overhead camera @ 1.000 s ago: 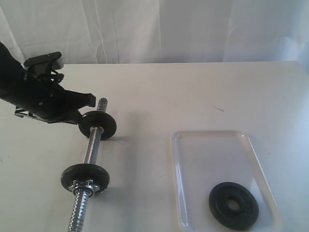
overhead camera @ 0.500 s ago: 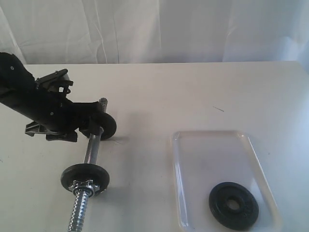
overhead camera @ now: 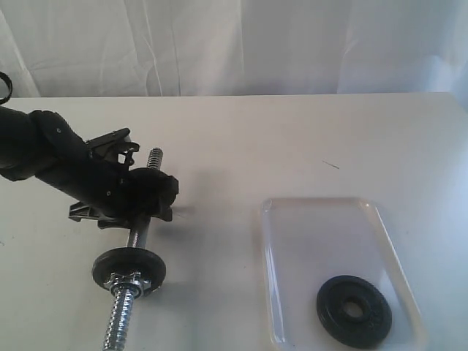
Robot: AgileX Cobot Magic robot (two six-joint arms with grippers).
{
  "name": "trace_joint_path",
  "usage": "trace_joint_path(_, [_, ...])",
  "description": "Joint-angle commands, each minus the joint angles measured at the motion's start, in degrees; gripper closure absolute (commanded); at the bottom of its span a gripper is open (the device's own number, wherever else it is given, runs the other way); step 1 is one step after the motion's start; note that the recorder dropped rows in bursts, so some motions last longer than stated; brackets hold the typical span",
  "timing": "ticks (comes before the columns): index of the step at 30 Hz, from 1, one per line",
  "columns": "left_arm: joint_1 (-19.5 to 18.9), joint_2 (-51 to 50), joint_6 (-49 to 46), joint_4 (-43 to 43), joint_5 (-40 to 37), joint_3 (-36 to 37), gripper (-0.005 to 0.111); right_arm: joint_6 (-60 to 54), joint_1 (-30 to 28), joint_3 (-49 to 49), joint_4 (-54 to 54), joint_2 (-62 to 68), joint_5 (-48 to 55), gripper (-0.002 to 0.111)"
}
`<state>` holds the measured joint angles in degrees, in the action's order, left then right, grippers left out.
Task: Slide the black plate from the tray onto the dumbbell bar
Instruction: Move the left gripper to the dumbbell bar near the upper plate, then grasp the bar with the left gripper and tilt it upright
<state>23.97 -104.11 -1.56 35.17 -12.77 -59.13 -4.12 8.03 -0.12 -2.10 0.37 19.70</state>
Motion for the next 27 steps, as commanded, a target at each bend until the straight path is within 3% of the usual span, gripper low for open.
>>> trace_joint_path(1, [0.83,-0.03,-0.84,1.21,1.99,-0.33,0.045,-0.17,0.23,0.12,0.36,-0.37,-0.46,0.108])
trace_joint_path(4, [0.83,-0.03,-1.28,0.71,1.99,-0.33,0.053,-0.17,0.23,0.12,0.36,-0.37,-0.46,0.108])
trace_joint_path(14, [0.83,-0.25,-1.81,0.71,0.01,-0.33,0.107,-0.17,0.23,0.12,0.36,-0.37,-0.46,0.108])
trace_joint_path(27, [0.83,7.14,-22.62,0.71,-10.51,-0.33,0.107,-0.17,0.23,0.12,0.36,-0.37,-0.46,0.108])
